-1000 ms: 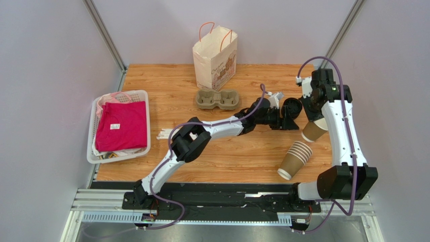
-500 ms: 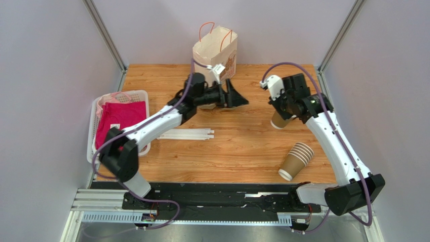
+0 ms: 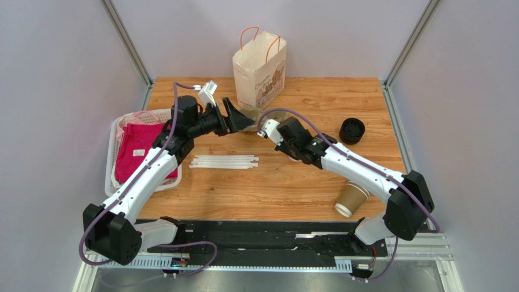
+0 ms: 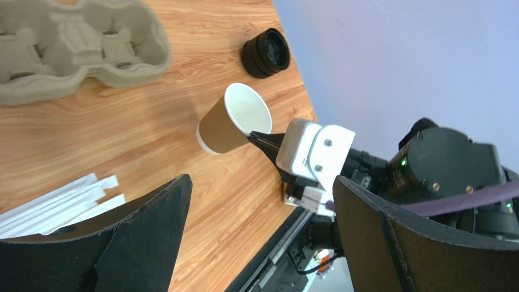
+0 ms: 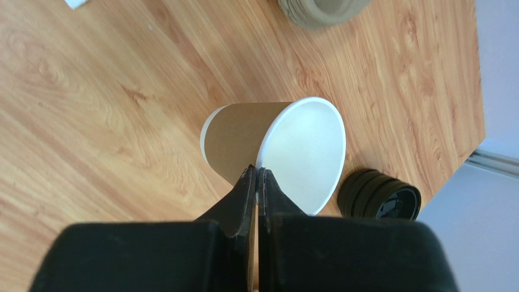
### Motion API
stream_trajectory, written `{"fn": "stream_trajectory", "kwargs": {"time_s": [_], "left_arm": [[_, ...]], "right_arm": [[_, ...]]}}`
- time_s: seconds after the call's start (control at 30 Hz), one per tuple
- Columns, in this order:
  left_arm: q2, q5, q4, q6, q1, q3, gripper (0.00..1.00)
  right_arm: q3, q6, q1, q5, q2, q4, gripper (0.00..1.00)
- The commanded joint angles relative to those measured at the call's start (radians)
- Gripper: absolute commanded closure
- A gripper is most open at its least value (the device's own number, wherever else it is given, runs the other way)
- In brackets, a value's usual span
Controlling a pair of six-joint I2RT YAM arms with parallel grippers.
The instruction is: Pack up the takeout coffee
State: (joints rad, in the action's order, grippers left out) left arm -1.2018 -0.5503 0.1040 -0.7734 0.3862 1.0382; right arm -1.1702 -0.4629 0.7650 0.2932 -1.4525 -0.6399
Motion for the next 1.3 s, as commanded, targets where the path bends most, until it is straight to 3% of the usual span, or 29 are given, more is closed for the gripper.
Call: {"fn": "stream_trajectory", "kwargs": {"time_s": [0.0, 0.3, 0.5, 0.7, 0.8, 0.83, 0.93, 1.03, 1.07, 1.17, 1.27], "left_arm": [[0.054, 0.029, 0.04, 0.058, -0.035, 0.006, 0.05], [0.071, 0.038, 0.115, 0.118, -0.063, 0.022, 0.05], [0.062, 0.038, 0.112, 0.111, -0.069, 0.017, 0.05], [0.053, 0.036, 0.109, 0.117, -0.07, 0.011, 0.05], [0.056, 0.024, 0.105, 0.117, -0.069, 0.006, 0.04], [0.057, 0.023, 0.105, 0.118, -0.07, 0.0, 0.05], [0.061, 0.003, 0.105, 0.123, -0.069, -0.004, 0.05], [0.073, -0.023, 0.092, 0.128, -0.07, -0.009, 0.04], [0.076, -0.033, 0.085, 0.129, -0.069, -0.012, 0.04], [0.077, -0.054, 0.056, 0.115, -0.069, -0.033, 0.04], [0.065, -0.1, 0.022, 0.08, -0.069, -0.055, 0.05]], "right_arm": [[0.02, 0.043, 0.058, 0.138, -0.055, 0.177, 1.0], [0.011, 0.124, 0.122, 0.091, -0.114, 0.117, 0.98], [-0.003, 0.158, 0.122, -0.014, -0.098, 0.028, 0.86], [-0.032, 0.173, 0.122, -0.113, -0.057, -0.058, 0.57], [-0.083, 0.173, 0.117, -0.175, 0.002, -0.135, 0.38], [-0.094, 0.167, 0.111, -0.201, 0.024, -0.153, 0.24], [-0.14, 0.132, 0.022, -0.379, 0.13, -0.24, 0.01], [-0.209, 0.016, -0.214, -0.653, 0.182, -0.415, 0.0], [-0.227, -0.031, -0.371, -0.777, 0.182, -0.531, 0.0], [-0.294, -0.253, -0.64, -0.879, 0.127, -0.788, 0.0], [-0.289, -0.417, -0.842, -0.873, 0.06, -0.921, 0.0]]}}
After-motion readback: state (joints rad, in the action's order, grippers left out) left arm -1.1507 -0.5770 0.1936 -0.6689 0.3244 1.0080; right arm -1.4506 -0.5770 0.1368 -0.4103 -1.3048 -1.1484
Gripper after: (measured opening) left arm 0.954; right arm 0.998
